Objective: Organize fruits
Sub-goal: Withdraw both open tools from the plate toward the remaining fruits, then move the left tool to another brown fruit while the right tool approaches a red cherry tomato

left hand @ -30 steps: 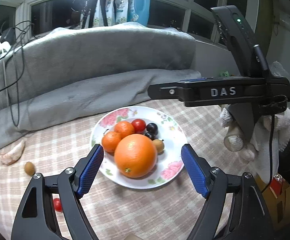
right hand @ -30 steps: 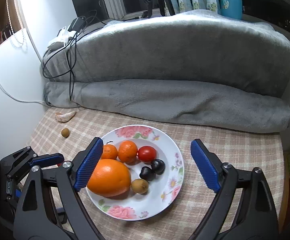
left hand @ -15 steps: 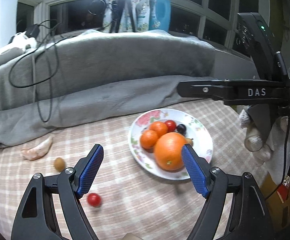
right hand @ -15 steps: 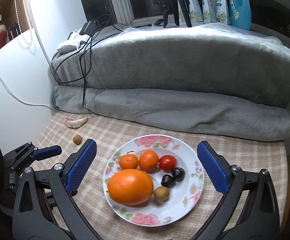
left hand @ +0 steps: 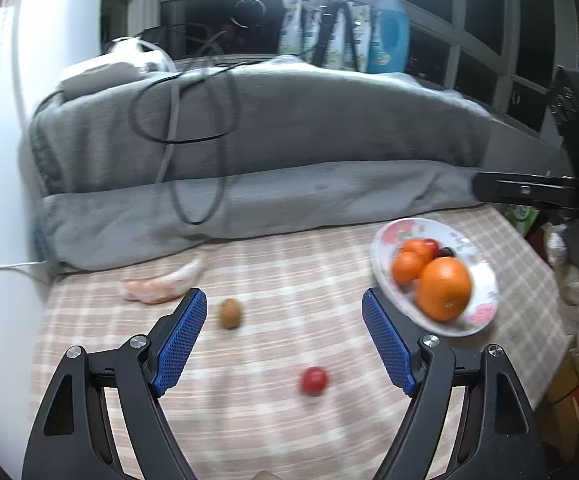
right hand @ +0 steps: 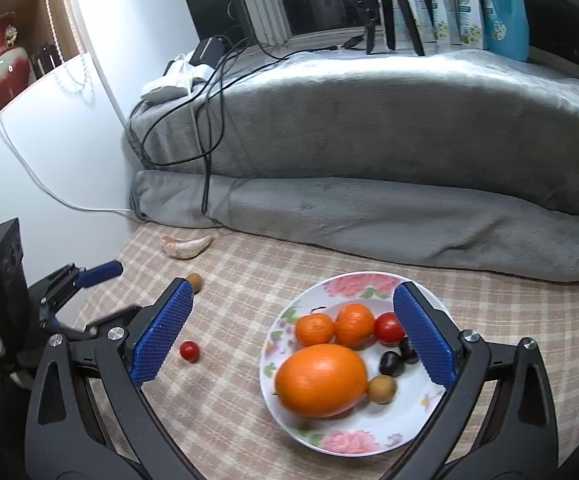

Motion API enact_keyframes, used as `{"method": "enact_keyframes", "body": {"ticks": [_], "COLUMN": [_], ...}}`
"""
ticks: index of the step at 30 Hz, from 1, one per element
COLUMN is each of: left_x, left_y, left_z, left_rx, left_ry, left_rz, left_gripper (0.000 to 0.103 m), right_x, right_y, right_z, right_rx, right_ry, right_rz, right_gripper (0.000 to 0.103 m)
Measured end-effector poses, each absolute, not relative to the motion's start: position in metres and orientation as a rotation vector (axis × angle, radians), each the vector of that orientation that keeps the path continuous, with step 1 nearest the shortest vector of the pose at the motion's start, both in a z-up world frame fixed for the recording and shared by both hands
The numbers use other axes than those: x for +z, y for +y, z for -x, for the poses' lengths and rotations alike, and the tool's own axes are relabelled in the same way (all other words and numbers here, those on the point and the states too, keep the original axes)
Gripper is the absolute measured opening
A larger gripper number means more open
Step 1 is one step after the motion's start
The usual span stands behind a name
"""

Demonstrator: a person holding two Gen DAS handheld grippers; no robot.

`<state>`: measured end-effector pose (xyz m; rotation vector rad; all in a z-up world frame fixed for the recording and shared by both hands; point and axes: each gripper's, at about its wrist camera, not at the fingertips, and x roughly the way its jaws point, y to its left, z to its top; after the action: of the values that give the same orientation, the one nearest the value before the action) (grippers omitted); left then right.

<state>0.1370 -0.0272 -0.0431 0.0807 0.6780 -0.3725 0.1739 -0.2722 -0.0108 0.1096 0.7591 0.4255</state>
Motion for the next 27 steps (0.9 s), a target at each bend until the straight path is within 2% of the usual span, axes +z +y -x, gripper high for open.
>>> {"method": "enact_keyframes", "body": {"ticks": [10,11,13,17,19,23,27], "left_x": [-0.052,-0.053,-0.055,-0.058,-0.062,-0.066,-0.071], "left_y": [0.022,0.024,0.027,0.033,0.036,0.041,0.042], "left_z": [-0.159,-0.162,-0.166,-0.177,-0.184,-0.192,-0.199], "left_rx": [-0.314,-0.315,-0.32,-0.341,-0.342,-0.354,-0.367], "left_ry": [0.703,0.706,0.716,0.735,0.75,0.76,0.77], "left_rz": [-0.114,-0.121,-0.136,-0.145,-0.147,-0.155,-0.158], "left_gripper": [0.08,0.078,0.068,0.066,0.059,0.058,0.054], "right_x": [-0.01,-0.01,-0.01,-0.013,-0.015,-0.017,-0.021], "right_y": [-0.255,-0.254,-0.252,-0.249,-0.249,-0.245,-0.229], "right_z": [-0.158,-0.157,-0.154,-0.151,-0.149,-0.149,-0.148], "right_rx": [0.45,0.452,0.455,0.46,0.463,0.483,0.52], "right_ry": [0.748,0.747,0.749,0.758,0.759,0.768,0.786], "right_rz": [-0.122,-0.121,-0.12,-0.124,-0.131,-0.126,-0.093], "right_gripper": [0.102,0.102,0.102,0.102,0.102,0.102,0.091]}}
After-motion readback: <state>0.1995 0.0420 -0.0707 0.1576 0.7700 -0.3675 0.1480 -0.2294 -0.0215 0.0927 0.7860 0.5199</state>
